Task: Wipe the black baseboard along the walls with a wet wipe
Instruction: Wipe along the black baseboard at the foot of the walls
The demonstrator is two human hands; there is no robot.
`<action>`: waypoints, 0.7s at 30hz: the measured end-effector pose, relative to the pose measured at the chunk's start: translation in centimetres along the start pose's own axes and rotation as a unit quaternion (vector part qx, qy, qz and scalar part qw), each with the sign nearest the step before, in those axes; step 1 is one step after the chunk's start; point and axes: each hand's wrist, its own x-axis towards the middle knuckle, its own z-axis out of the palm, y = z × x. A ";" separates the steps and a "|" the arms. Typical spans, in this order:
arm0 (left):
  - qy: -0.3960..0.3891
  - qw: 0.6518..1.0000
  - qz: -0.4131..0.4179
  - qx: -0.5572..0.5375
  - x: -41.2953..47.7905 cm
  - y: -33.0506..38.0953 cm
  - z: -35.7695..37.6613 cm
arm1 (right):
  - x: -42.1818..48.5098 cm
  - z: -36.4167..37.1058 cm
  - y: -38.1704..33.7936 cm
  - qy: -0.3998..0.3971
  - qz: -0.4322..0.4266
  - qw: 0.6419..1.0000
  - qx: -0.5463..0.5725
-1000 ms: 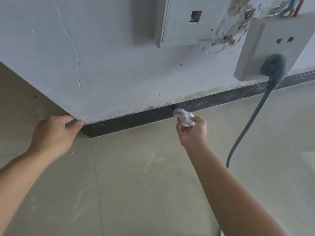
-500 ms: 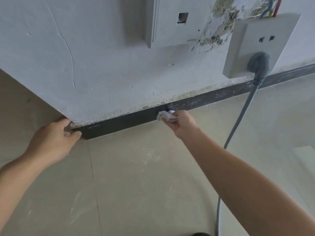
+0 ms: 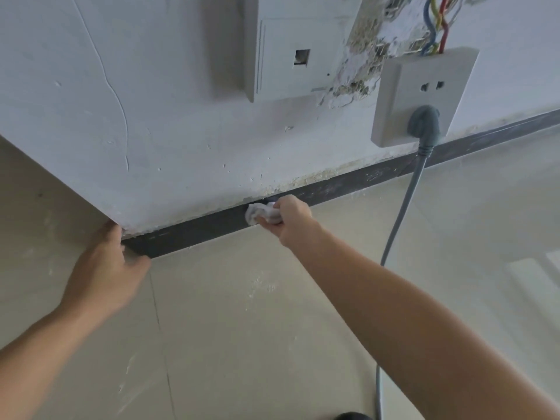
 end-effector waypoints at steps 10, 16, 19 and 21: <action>0.060 0.992 0.109 0.001 -4.8 6.4 6.0 | -3.6 -5.5 2.6 0.060 -0.057 0.983 -0.164; 0.015 0.891 0.397 0.218 -1.0 10.2 5.8 | -10.6 -9.7 0.2 0.036 -0.165 0.902 -0.398; 0.026 0.836 0.464 0.291 0.5 11.6 3.9 | -13.5 -12.6 -2.8 0.099 -0.180 0.880 -0.428; 0.054 0.806 0.501 0.310 1.5 12.1 3.0 | -14.1 -14.4 -4.6 0.155 -0.195 0.859 -0.448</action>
